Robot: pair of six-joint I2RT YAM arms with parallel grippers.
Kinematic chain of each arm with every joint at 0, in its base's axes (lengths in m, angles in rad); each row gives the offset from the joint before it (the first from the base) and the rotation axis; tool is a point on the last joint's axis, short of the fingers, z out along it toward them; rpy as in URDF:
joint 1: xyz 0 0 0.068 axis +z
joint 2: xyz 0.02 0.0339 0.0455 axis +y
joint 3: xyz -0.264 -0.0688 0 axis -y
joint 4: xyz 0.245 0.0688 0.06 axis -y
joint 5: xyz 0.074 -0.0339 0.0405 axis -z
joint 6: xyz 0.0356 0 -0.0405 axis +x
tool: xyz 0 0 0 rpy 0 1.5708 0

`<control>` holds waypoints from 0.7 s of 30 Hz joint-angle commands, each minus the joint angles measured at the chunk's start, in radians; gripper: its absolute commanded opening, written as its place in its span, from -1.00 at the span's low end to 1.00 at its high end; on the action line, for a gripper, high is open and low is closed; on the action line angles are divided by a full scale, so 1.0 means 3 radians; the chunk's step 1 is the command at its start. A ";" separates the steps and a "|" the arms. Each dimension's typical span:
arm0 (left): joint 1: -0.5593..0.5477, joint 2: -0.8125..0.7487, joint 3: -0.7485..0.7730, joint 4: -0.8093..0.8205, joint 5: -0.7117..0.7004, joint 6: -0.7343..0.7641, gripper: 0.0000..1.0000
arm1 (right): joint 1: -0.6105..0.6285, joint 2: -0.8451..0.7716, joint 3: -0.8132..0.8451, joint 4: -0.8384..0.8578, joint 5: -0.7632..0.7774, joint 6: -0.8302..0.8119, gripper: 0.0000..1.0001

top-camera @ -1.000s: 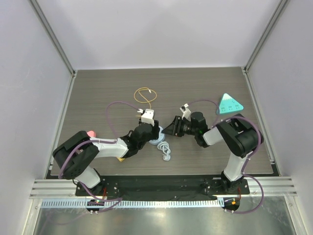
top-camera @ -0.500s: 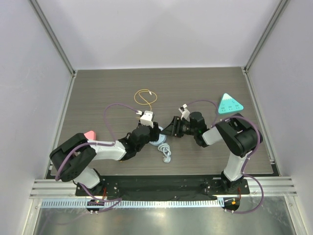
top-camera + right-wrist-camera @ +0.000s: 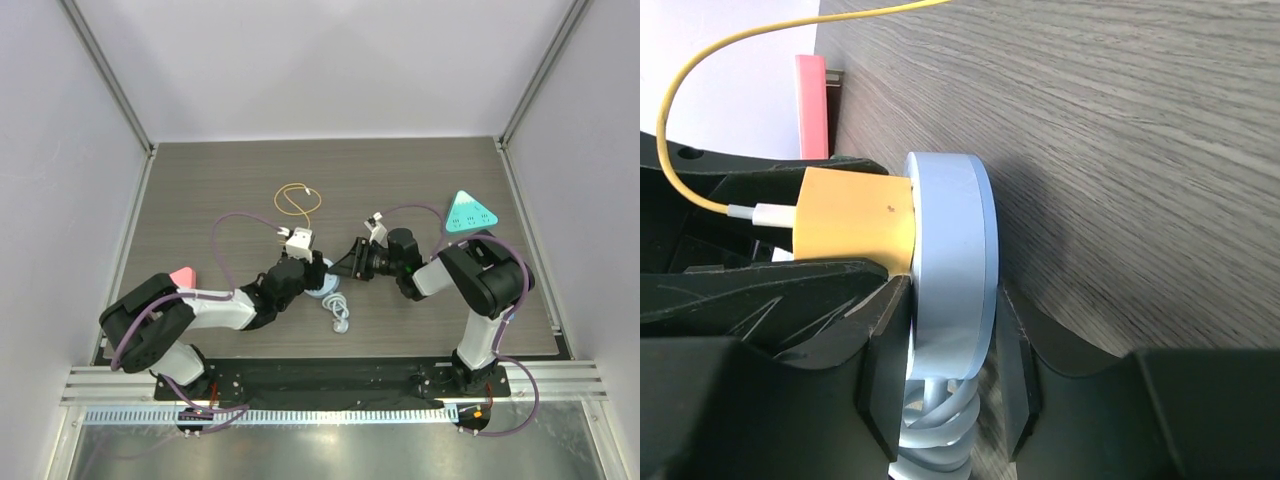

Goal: Pull the plug off the socket

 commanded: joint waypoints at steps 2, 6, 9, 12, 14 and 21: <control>-0.0051 -0.0209 -0.0030 0.0560 -0.0090 0.0003 -1.00 | 0.0007 0.0005 0.0089 -0.0301 0.0369 -0.0174 -0.98; -0.0087 -0.0311 -0.0132 0.0687 -0.0172 0.0029 -0.99 | 0.0007 -0.0082 0.0160 -0.0913 0.0767 -0.0342 -0.98; -0.0204 -0.0312 -0.0025 0.0662 -0.0259 0.0212 -1.00 | 0.0012 -0.0077 0.0268 -0.1298 0.1110 -0.0414 -0.98; -0.0286 -0.0301 0.0271 0.0117 -0.0331 0.0254 -1.00 | 0.0012 0.0035 0.0395 -0.1544 0.1254 -0.0471 -0.98; -0.0286 -0.0347 0.0368 -0.0028 -0.0316 0.0188 -1.00 | 0.0012 0.0066 0.0411 -0.1621 0.1249 -0.0451 -0.98; -0.0276 -0.0583 0.0425 -0.0197 -0.0366 0.0151 -1.00 | 0.0012 0.0040 0.0381 -0.1585 0.1136 -0.0369 -0.98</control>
